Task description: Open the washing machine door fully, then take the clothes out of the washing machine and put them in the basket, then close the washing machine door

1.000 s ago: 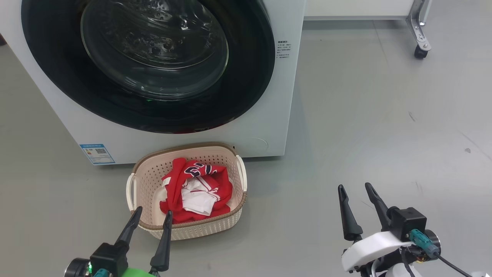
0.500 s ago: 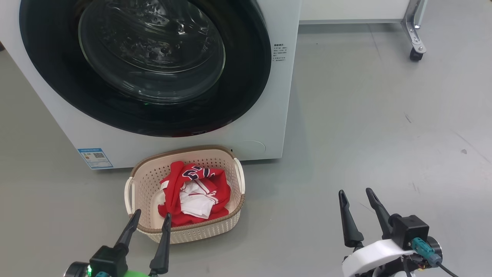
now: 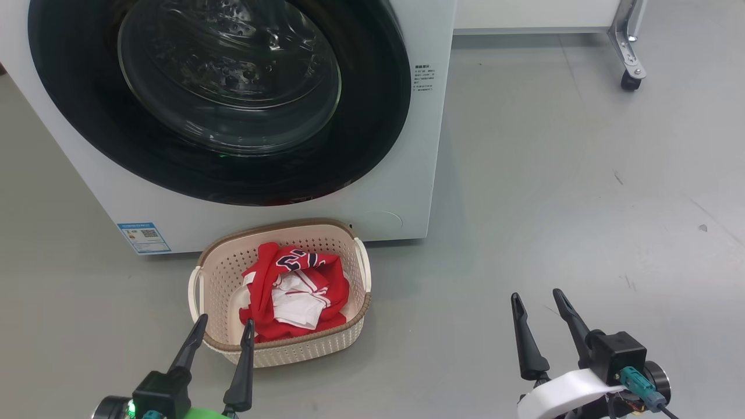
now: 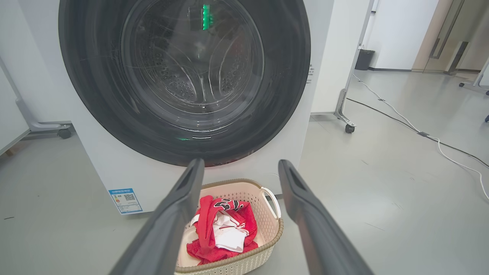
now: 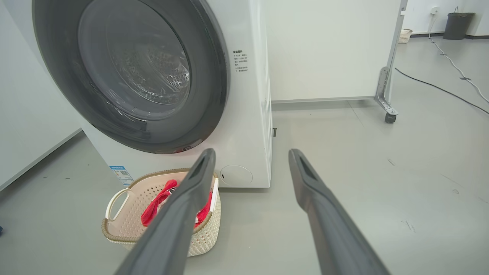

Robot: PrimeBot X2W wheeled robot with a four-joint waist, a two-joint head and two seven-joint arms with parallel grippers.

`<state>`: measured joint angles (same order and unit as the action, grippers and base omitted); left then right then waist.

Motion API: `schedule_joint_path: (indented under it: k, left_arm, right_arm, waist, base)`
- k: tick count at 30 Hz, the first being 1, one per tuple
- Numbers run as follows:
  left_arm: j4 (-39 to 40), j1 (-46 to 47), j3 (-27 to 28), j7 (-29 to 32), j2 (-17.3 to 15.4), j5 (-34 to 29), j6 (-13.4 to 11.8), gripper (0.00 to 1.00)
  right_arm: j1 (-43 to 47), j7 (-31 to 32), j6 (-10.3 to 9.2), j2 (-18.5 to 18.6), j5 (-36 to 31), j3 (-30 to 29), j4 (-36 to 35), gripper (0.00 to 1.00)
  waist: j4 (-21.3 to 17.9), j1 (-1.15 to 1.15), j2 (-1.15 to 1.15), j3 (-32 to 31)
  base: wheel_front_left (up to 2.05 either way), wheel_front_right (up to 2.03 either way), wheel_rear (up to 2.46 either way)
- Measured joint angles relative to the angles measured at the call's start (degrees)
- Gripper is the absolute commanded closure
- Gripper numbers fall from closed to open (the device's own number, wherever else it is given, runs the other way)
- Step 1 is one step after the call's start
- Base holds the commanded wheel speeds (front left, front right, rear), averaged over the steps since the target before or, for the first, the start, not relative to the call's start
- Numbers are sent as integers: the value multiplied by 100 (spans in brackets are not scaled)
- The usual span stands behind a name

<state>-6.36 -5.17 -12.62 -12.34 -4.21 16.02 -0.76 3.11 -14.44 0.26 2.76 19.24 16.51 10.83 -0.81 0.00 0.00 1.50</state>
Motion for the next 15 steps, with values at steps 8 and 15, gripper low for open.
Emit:
schedule_joint_path:
  k: [8, 15]
  left_arm:
    - [74, -7, -1, 1, -1, -49, -53, 0]
    - [-33, -15, -34, 1, 23, -48, -98, 100]
  right_arm:
    - [10, 0, -42, -2, -82, 3, -71, 0]
    - [54, 2, -40, -10, -100, 11, 11, 100]
  waist:
    - [13, 0, 0, 22]
    - [25, 0, 0, 43]
  base:
    - [0, 0, 0]
    - [0, 0, 0]
